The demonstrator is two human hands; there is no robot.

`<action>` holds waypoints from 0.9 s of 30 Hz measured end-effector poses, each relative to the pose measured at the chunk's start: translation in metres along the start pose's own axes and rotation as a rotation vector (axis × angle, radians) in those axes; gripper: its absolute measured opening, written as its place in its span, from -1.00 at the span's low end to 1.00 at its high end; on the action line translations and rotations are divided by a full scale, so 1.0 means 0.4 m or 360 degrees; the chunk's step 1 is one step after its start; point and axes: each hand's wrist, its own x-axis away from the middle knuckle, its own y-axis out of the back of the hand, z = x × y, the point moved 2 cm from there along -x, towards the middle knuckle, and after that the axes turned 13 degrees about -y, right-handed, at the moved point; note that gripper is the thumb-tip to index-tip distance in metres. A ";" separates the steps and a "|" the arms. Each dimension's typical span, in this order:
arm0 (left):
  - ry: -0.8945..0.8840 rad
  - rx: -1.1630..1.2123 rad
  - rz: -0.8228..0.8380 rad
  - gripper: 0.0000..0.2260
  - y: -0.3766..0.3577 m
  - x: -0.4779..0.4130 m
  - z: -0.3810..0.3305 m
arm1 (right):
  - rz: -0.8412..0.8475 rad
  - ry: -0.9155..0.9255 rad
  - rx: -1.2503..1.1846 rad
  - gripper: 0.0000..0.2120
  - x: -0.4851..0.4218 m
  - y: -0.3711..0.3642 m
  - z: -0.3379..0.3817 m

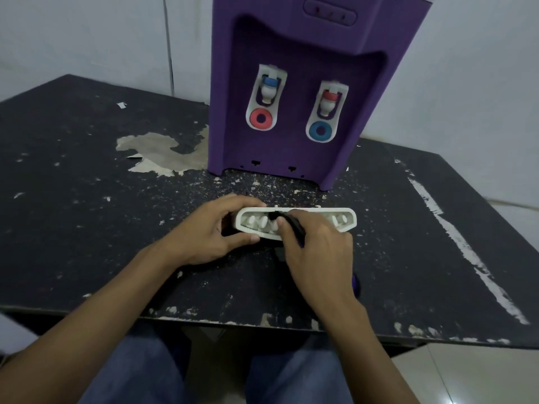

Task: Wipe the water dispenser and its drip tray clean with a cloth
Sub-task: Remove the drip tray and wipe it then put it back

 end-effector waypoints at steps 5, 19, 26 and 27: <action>-0.0024 -0.0013 -0.0011 -0.55 -0.002 0.003 -0.001 | -0.0033 -0.0094 0.0165 -0.73 0.032 -0.026 0.054; -0.0074 -0.0007 -0.0012 -0.54 -0.002 0.004 -0.003 | -0.0165 -0.0527 -0.0421 -0.88 0.021 -0.038 0.057; -0.0072 -0.0024 -0.0009 -0.54 0.000 0.003 0.001 | -0.0102 -0.0266 -0.0390 -0.90 0.023 -0.041 0.047; -0.0076 -0.0022 -0.0009 -0.54 -0.001 0.003 0.000 | -0.0110 -0.0218 -0.0381 -0.84 0.023 -0.039 0.047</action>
